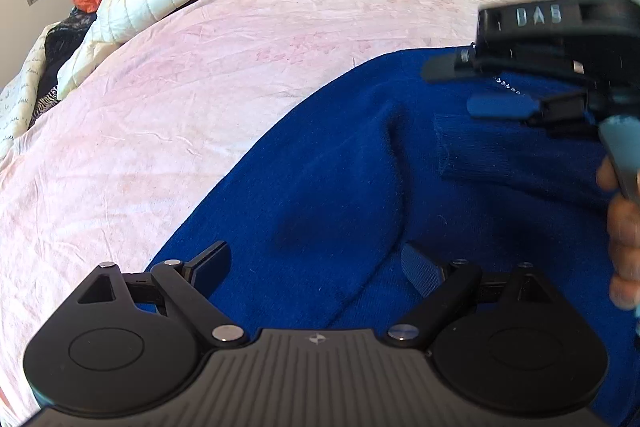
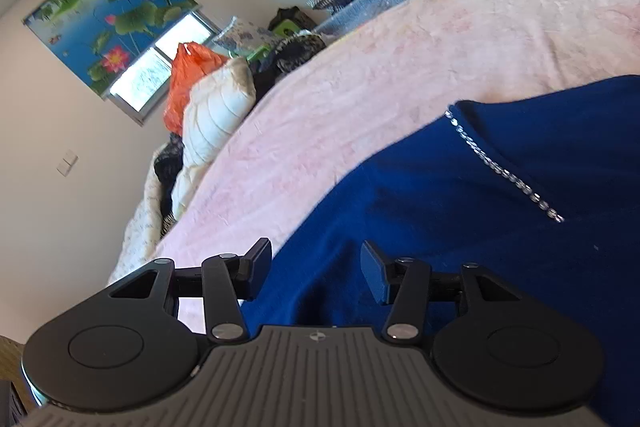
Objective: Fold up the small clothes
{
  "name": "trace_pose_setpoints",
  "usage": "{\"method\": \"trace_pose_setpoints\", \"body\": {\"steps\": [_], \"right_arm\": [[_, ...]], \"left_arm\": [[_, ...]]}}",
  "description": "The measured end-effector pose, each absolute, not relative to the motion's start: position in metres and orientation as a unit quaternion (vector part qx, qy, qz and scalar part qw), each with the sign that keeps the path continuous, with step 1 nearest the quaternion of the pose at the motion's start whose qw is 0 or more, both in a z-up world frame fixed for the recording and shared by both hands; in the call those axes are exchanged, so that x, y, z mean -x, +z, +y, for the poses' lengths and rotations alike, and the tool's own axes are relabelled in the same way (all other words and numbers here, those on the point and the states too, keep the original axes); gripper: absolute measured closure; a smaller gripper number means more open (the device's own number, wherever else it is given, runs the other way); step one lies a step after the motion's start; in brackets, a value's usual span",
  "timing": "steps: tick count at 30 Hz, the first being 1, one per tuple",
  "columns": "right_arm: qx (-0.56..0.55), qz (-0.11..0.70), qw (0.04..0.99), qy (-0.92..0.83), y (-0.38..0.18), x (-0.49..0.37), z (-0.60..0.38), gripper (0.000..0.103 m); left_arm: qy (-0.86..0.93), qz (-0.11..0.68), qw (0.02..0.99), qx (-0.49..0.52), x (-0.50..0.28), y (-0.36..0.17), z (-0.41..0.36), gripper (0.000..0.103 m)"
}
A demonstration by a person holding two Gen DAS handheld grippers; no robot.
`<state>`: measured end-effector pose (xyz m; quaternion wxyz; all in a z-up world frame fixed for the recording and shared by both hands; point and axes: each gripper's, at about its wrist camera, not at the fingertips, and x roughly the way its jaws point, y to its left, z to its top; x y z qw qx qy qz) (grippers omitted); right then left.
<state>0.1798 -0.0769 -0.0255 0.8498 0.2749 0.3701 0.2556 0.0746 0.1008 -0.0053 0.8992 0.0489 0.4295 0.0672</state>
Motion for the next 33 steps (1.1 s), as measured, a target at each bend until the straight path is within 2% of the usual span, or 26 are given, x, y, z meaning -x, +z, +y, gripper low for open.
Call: {"method": "trace_pose_setpoints", "body": {"steps": [4, 10, 12, 17, 20, 22, 24, 26, 33], "right_arm": [[-0.247, 0.414, 0.840, 0.249, -0.046, -0.178, -0.062, 0.048], [-0.246, 0.379, 0.853, 0.261, -0.030, -0.161, -0.064, 0.049], [-0.189, 0.363, 0.876, 0.255, -0.019, -0.153, -0.061, 0.049], [0.109, 0.308, 0.915, 0.236, -0.016, -0.113, -0.027, 0.048], [0.223, 0.271, 0.904, 0.244, -0.027, -0.094, -0.005, 0.055], [0.244, 0.273, 0.898, 0.244, -0.035, -0.096, 0.003, 0.059], [0.232, 0.279, 0.898, 0.249, -0.040, -0.101, 0.006, 0.081], [0.204, 0.278, 0.906, 0.246, -0.041, -0.104, 0.004, 0.097], [0.107, 0.274, 0.915, 0.276, -0.023, -0.123, 0.002, 0.096]], "left_arm": [[0.077, 0.432, 0.897, -0.051, -0.071, -0.007, 0.106, 0.010], [0.090, 0.433, 0.896, -0.044, -0.063, -0.005, 0.118, 0.010], [0.092, 0.432, 0.896, -0.040, -0.062, -0.003, 0.122, 0.010], [0.095, 0.436, 0.894, -0.034, -0.063, -0.004, 0.125, 0.010], [0.091, 0.439, 0.893, -0.033, -0.064, -0.006, 0.124, 0.010], [0.088, 0.440, 0.893, -0.037, -0.064, -0.006, 0.122, 0.010], [0.086, 0.437, 0.894, -0.043, -0.062, -0.006, 0.119, 0.010], [0.088, 0.434, 0.895, -0.048, -0.061, -0.005, 0.120, 0.010], [0.103, 0.442, 0.890, -0.031, -0.063, -0.008, 0.133, 0.010]]}}
